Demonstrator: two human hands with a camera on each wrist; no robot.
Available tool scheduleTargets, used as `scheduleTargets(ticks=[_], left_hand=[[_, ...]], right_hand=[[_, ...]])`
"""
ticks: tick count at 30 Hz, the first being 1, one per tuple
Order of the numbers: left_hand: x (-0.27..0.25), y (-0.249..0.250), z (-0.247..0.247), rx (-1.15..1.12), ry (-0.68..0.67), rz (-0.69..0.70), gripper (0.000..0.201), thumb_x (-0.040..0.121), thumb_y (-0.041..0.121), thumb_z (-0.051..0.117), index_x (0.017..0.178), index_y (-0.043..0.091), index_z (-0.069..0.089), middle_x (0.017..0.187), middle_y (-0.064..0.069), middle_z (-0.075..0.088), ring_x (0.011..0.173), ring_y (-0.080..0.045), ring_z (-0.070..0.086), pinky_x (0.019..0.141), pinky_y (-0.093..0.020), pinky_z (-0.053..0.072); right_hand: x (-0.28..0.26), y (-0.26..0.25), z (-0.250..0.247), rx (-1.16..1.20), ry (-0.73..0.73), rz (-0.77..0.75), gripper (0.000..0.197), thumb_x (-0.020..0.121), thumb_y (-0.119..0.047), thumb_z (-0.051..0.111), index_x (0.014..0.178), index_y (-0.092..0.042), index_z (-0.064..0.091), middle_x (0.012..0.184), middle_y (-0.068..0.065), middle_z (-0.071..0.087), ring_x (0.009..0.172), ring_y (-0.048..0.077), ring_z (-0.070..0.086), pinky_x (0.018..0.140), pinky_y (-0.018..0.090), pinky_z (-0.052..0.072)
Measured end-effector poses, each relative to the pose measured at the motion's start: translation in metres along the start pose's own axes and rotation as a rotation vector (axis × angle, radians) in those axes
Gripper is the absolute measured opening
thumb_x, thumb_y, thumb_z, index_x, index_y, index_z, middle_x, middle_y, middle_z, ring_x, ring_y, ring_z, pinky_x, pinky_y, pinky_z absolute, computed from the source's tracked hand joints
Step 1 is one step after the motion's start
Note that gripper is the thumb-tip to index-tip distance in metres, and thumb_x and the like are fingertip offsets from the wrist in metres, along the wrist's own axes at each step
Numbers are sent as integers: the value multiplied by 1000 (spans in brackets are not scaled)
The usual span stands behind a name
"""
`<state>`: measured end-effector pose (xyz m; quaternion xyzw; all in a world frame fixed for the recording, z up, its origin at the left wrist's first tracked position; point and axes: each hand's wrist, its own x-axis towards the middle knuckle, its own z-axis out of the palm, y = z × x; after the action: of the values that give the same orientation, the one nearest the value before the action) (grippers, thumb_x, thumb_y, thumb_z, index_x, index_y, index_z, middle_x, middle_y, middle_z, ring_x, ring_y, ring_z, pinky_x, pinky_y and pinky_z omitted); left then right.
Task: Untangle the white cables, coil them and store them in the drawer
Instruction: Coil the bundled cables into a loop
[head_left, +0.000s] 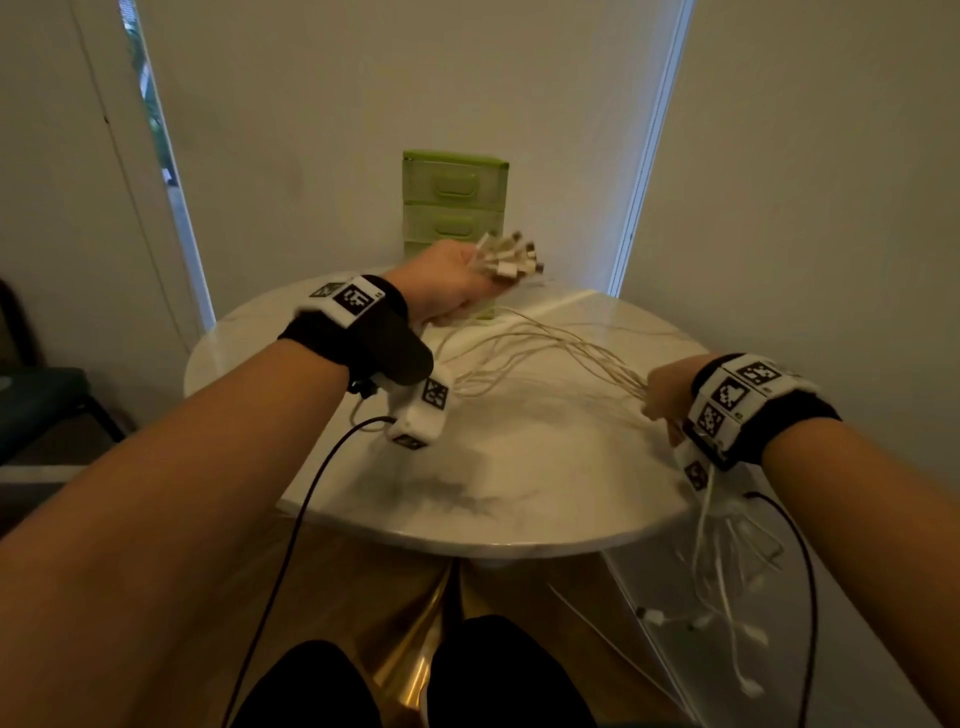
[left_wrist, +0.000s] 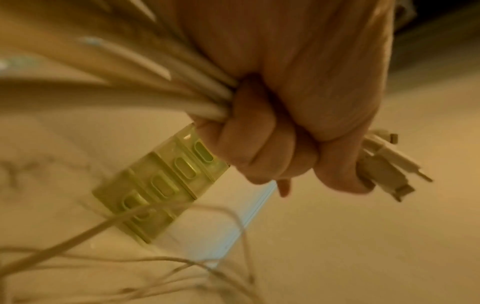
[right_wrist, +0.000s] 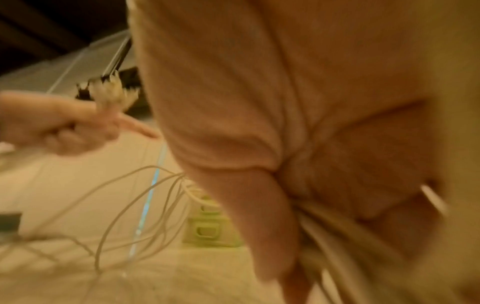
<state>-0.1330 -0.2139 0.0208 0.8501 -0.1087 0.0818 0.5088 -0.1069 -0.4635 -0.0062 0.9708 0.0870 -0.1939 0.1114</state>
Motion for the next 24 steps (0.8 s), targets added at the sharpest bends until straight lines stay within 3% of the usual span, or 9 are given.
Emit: scheduleTargets(ticks=[2,4,5,8,11,14,16,19,24], left_hand=[[5,9,1,-212,61,-4,25,96,28,51,74,17,55,39,12,33,33,-4,25,37,-11,19],[9,17,4,-351,107,-7,34,99,35,44,69,18,47,40,11,32,33,-4,23,36,-10,17],[12,19,6,-410,126,-13,37,99,39,41,67,19,43,41,11,31,33,-4,22,37,-10,17],[19,22,14,-577,191,-12,44,98,46,36,63,21,36,41,10,27,33,-4,19,38,-9,15],[25,23,17,-822,241,-5,46,98,49,31,62,21,32,39,10,24,30,-3,17,32,-10,15],[30,18,14,-950,271,-21,48,97,51,30,60,20,29,40,9,21,31,-4,15,30,-14,15],[32,8,9,-988,284,-19,49,98,50,29,59,20,28,42,7,22,35,-6,19,34,-16,22],[33,-16,3,-956,315,-7,49,100,45,27,60,17,31,55,1,30,51,-11,35,56,-23,36],[42,-62,2,-790,261,-70,37,99,37,36,69,18,47,77,1,53,75,-9,53,74,-24,41]], right_hand=[[5,6,-3,-74,63,77,36,89,-19,54,123,-10,51,126,15,49,107,23,54,97,29,43],[9,-1,-15,219,198,9,74,79,-7,57,144,-8,22,140,21,41,127,34,43,101,39,42],[10,-10,-24,461,275,-102,84,75,1,56,147,-9,14,142,23,39,128,35,41,96,40,46],[-2,-57,-44,1149,361,-485,79,76,19,42,147,-6,15,148,20,31,134,29,36,62,20,45],[-13,-106,-52,1508,253,-755,63,67,16,45,127,-1,40,111,13,55,103,22,53,59,19,40],[-2,-132,-46,1697,173,-837,27,71,15,48,83,-9,47,71,5,50,61,14,52,50,20,45],[12,-136,-39,1604,196,-772,23,89,6,44,75,-12,47,60,3,51,44,9,48,40,18,42],[36,-130,-34,1286,398,-667,23,96,-19,44,75,-12,51,53,-1,42,35,3,33,37,19,27],[76,-118,-42,733,768,-468,29,96,-29,42,101,-14,66,86,11,64,83,26,57,70,32,40]])
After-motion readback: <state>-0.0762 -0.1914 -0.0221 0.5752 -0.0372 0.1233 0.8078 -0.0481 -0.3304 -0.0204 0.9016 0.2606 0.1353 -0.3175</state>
